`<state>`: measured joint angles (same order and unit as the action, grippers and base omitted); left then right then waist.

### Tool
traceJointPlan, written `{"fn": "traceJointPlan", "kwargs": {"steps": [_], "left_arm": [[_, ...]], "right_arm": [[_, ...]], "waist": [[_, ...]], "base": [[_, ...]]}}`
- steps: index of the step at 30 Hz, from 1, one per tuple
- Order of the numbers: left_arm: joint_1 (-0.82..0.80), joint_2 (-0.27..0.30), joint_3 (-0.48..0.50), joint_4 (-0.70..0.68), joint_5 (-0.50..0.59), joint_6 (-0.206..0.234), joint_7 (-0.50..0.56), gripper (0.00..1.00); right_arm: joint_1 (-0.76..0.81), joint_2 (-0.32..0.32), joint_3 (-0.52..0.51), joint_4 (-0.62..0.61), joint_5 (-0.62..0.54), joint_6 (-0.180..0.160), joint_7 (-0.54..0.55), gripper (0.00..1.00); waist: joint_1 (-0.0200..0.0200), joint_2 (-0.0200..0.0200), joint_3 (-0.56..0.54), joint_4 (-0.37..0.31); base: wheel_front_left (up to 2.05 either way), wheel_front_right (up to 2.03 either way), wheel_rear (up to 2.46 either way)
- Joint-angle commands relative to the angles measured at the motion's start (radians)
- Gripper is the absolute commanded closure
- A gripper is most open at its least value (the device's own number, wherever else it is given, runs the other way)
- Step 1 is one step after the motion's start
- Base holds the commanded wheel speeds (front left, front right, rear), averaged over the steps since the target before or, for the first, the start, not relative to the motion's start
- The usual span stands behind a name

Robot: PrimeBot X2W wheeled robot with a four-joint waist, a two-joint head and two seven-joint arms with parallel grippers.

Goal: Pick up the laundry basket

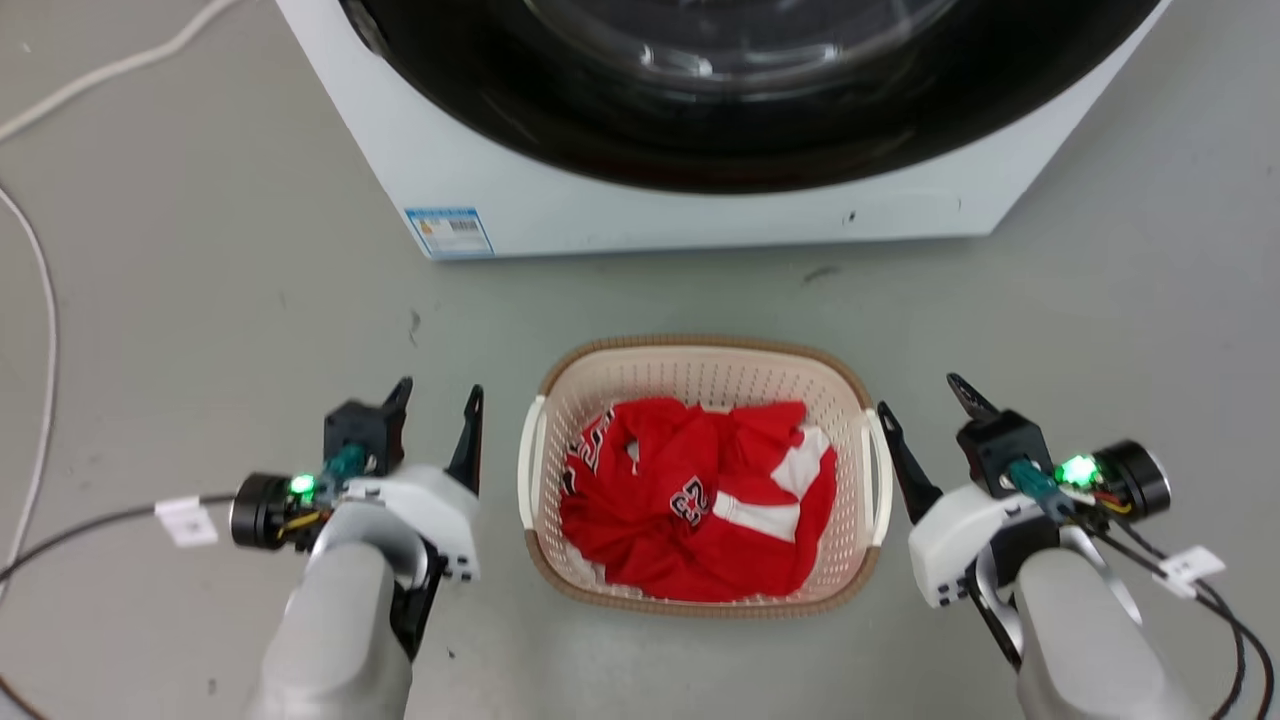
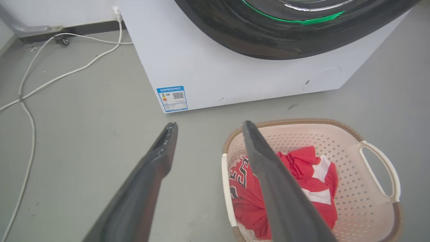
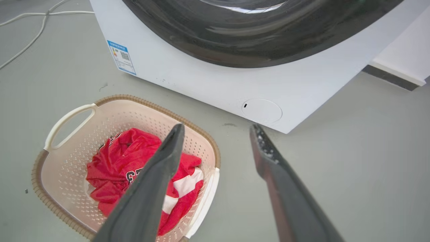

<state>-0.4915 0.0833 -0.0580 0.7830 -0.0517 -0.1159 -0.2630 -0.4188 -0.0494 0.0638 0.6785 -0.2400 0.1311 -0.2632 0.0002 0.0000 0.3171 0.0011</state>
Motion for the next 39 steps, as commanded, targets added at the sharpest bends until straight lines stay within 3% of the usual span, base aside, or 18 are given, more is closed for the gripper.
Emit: {"fn": "traceJointPlan", "kwargs": {"steps": [1, 18, 39], "left_arm": [[-0.039, 0.005, -0.011, 0.04, -0.001, -0.006, -0.003, 0.0], [-0.356, 0.009, -0.17, 0.423, -0.077, -0.014, 0.034, 0.0], [-0.442, 0.021, -0.313, 0.487, -0.229, -0.014, 0.106, 0.0]], "right_arm": [[-0.042, -0.001, 0.006, 0.034, -0.012, -0.001, -0.002, 0.0], [-0.325, -0.001, 0.037, 0.401, -0.069, -0.001, -0.002, 0.0], [-0.462, -0.001, 0.066, 0.576, -0.016, -0.001, 0.013, 0.0]], "waist": [[-0.0002, 0.0, 0.055, -0.011], [-0.0002, 0.0, 0.282, -0.037], [-0.0002, 0.0, 0.435, -0.034]], "base": [[0.0, 0.0, 0.0], [0.0, 0.0, 0.0], [0.0, 0.0, 0.0]]}}
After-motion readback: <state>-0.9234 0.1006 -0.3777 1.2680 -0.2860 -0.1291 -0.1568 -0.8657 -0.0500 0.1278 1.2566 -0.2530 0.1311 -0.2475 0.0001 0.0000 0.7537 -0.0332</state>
